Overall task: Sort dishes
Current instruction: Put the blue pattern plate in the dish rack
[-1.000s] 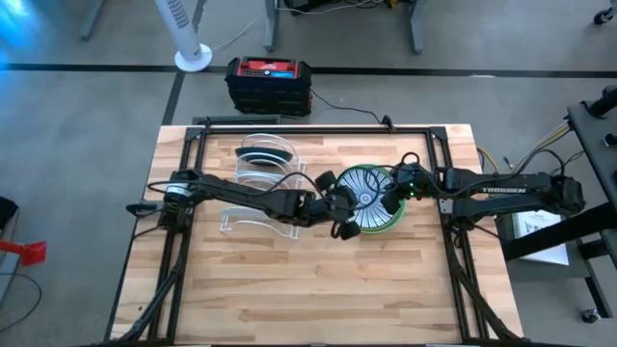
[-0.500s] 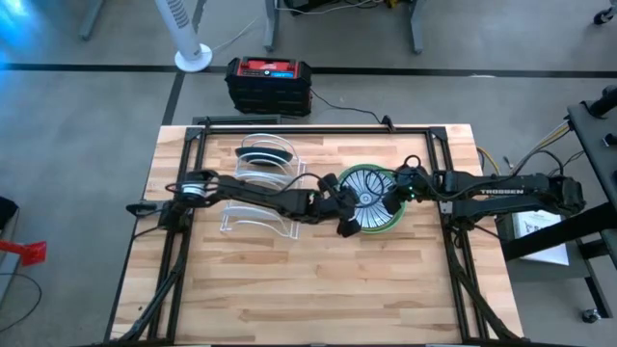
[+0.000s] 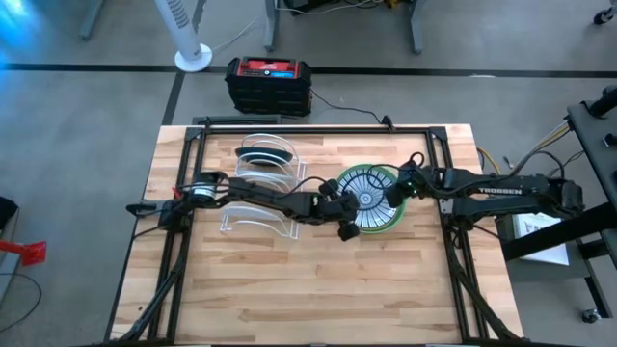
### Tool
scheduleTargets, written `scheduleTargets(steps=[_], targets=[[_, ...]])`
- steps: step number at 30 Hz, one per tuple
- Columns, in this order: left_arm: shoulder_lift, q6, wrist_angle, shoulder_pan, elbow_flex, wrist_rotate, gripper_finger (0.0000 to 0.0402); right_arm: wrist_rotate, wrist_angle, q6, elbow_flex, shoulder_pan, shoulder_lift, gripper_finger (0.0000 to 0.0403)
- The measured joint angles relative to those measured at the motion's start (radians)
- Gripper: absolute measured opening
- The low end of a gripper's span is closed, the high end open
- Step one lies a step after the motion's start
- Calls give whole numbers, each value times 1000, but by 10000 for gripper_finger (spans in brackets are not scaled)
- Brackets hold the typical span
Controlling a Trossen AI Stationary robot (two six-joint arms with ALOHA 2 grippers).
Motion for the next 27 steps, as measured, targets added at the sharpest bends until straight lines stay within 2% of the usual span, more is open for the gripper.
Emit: scheduleTargets(steps=[8, 13, 16, 27], targets=[[19, -14, 0, 18, 0, 48, 0, -13, -5, 20, -3, 0, 25, 132], [22, -15, 0, 20, 0, 51, 0, -86, 56, 10, -9, 0, 32, 158], [22, -16, -1, 20, 0, 51, 0, -113, 99, -5, -14, 0, 32, 166], [22, -42, -1, 20, -1, 51, 0, -104, 102, -1, -23, 0, 34, 168]])
